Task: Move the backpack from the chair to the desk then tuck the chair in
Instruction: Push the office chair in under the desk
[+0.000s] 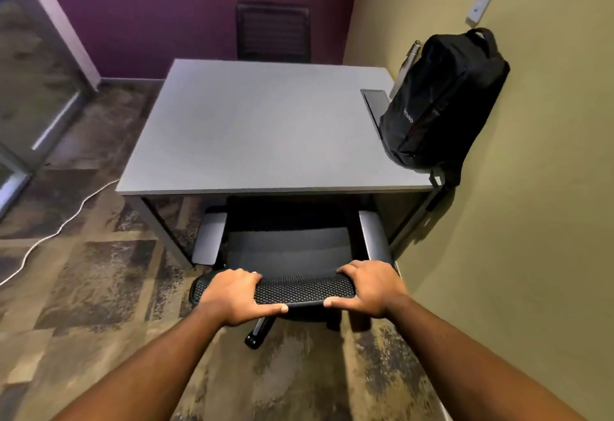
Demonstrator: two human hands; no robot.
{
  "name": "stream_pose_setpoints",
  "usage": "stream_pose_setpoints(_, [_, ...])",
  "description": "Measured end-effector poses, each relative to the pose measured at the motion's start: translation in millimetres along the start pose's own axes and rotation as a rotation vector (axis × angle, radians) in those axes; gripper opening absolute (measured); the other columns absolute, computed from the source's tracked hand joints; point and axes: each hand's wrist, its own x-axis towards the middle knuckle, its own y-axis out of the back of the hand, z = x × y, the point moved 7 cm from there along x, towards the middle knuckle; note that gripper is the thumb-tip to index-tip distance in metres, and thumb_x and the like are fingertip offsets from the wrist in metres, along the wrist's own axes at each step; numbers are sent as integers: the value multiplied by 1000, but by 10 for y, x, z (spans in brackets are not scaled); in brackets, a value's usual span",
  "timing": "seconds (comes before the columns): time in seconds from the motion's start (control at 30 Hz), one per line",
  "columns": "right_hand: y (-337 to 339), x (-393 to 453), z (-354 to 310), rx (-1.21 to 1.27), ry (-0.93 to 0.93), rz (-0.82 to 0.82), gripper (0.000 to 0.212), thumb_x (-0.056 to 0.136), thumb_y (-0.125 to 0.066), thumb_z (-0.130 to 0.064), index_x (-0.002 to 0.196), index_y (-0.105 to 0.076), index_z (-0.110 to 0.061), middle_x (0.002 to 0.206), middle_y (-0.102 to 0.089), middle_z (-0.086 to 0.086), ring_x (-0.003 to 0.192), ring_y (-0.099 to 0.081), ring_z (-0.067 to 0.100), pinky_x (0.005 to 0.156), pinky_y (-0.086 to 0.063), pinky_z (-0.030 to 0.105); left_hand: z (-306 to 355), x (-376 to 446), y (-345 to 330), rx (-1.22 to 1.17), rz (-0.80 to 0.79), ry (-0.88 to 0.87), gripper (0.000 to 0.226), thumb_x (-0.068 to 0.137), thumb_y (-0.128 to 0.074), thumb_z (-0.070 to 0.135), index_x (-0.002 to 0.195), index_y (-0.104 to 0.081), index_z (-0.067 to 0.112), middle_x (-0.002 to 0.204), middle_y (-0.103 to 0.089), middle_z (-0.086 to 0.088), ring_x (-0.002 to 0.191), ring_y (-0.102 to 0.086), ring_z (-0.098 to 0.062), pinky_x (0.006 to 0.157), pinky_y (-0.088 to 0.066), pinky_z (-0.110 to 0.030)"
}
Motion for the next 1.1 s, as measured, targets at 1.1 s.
stream_pose_setpoints(1.1, [328, 1849, 1007, 29, 34, 41, 115, 67, -21, -114, 137, -67, -35, 125, -73, -13, 112, -69, 14, 91, -56, 37, -455, 1966, 477, -88, -32, 28, 101, 53, -30, 113, 96, -70, 31, 89, -72, 13, 82, -67, -13, 76, -56, -37])
